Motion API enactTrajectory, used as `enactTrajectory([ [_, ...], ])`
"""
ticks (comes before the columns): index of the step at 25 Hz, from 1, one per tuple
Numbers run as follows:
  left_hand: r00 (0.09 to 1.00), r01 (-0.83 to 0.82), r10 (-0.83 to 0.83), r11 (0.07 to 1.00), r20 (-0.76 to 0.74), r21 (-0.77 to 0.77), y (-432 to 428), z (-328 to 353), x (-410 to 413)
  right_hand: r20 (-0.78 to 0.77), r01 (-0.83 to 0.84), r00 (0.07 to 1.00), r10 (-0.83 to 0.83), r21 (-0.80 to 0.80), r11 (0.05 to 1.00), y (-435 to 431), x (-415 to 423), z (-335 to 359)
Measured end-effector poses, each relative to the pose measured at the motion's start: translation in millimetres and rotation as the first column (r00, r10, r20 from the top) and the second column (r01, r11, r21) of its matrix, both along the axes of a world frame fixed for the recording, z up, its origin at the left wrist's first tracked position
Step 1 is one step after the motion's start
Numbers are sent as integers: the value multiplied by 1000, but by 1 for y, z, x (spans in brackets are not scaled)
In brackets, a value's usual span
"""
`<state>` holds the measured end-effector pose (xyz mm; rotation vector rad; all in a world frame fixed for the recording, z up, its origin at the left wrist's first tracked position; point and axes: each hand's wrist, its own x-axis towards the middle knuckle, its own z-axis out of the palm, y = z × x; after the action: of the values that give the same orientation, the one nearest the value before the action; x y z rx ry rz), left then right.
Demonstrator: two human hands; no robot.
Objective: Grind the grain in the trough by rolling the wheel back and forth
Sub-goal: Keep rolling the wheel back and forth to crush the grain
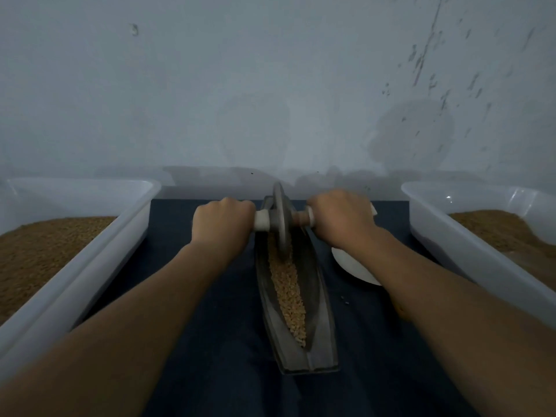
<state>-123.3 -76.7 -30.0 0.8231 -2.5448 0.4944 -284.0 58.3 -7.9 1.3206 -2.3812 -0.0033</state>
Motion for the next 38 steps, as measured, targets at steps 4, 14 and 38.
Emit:
enactTrajectory([
  [4, 998, 44, -45, 999, 50, 18, 17, 4, 18, 36, -55, 998, 55, -14, 998, 26, 6, -8],
  [14, 993, 70, -63, 995, 102, -70, 40, 2, 39, -99, -86, 992, 75, -102, 991, 72, 22, -30],
  [38, 990, 27, -39, 996, 133, 88, 8, 12, 8, 87, -85, 993, 80, 58, 995, 13, 12, 4],
])
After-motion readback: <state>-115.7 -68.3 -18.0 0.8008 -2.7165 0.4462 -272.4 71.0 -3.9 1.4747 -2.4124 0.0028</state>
